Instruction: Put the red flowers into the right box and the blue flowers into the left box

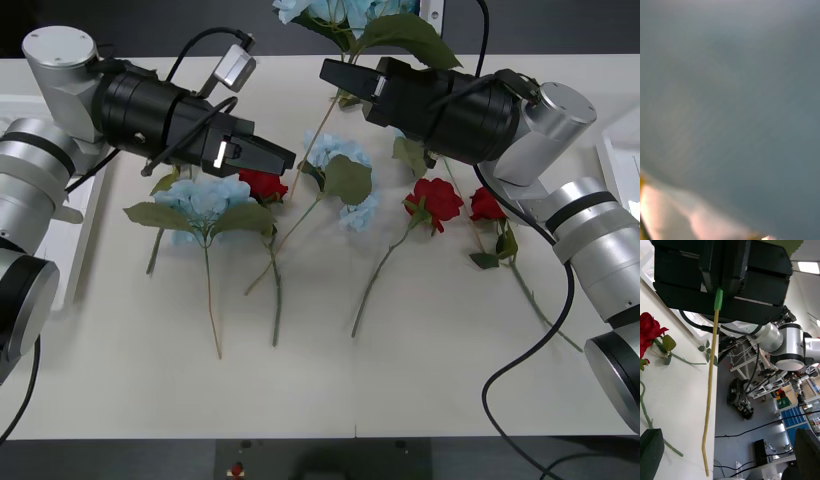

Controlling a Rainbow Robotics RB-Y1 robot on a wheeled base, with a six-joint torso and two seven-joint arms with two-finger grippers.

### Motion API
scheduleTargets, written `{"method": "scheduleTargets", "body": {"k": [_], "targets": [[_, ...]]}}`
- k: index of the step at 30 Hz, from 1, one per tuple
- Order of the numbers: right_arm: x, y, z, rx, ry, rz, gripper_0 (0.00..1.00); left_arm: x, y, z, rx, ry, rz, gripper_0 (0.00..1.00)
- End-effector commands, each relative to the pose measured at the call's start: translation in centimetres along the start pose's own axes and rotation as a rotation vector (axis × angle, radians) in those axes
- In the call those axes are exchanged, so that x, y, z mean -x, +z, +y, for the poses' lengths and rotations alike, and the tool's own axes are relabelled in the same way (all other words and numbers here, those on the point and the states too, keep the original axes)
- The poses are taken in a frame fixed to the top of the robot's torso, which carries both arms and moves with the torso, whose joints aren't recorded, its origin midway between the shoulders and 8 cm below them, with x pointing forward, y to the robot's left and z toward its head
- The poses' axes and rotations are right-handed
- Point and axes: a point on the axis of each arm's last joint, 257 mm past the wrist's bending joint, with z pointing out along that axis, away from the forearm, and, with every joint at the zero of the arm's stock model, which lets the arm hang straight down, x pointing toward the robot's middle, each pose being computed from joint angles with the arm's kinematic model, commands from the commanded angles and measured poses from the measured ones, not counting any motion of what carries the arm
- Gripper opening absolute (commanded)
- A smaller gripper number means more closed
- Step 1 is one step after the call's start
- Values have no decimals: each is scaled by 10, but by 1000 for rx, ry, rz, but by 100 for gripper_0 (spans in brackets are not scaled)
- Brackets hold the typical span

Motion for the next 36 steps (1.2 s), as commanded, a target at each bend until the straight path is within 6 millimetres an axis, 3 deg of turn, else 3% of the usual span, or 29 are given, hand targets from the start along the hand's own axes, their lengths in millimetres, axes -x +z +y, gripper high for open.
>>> {"method": "scheduleTargets", "body": {"k": [1,8,9,10,12,13,14,34,35,36], "targets": [[12,22,22,59,-64,-1,0,24,10,-6,15,127,14,100],[13,22,23,61,-62,-4,0,24,24,2,36,132,19,100],[14,22,23,61,-62,-6,0,25,26,2,36,135,17,94],[15,21,23,61,-60,-9,0,25,28,3,37,135,19,86],[15,22,24,64,-59,-10,0,24,31,4,42,139,26,50],[15,22,24,64,-59,-10,0,24,33,5,47,142,27,21],[15,22,24,65,-58,-11,0,24,34,7,51,140,28,2],[18,21,25,69,-44,-23,0,23,32,10,63,138,29,0],[18,21,25,69,-50,-23,8,25,32,9,61,140,25,0],[18,21,25,68,-51,-24,22,25,32,9,61,139,25,0]]}}
